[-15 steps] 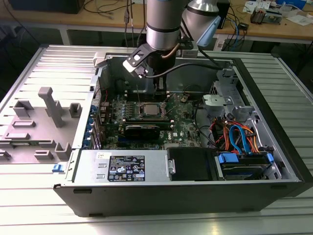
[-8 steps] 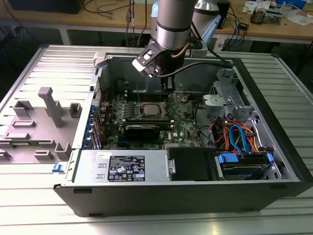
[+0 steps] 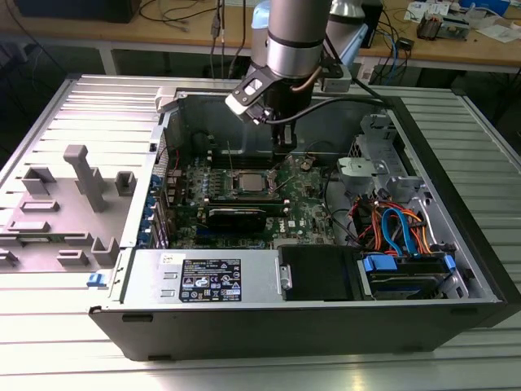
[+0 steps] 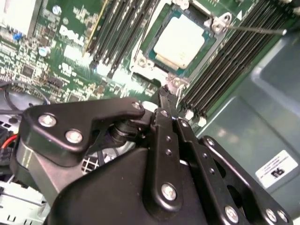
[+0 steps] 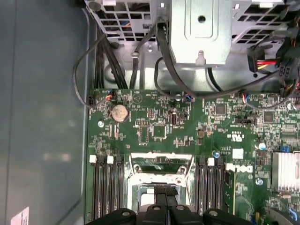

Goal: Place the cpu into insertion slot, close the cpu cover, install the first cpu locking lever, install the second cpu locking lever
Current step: 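Close the cpu cover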

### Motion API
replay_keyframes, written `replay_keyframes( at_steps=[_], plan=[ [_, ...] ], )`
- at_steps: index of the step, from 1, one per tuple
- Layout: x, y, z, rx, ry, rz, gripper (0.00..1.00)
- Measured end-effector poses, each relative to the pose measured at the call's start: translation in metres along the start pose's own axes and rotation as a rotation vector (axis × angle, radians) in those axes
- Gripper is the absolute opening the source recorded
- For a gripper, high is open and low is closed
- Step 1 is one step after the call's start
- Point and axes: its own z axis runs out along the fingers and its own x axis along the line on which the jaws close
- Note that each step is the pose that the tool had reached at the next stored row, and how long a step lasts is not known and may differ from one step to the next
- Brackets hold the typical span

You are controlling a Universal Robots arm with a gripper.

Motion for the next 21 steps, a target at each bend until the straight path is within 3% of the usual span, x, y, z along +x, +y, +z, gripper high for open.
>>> replay_keyframes(
  at_steps=[5, 12, 17, 21],
  plan=[
    [-0.0005, 0.0184, -0.0001, 0.0124, 0.0002, -0.002, 0.11],
    [-0.0002, 0.0362, -0.0001, 0.0230, 0.0007, -0.009, 0.11],
    [0.0000, 0.0479, -0.0001, 0.0299, 0.0007, -0.016, 0.11],
    [0.0001, 0.0507, 0.0009, 0.0300, 0.0009, -0.020, 0.11]
  ],
)
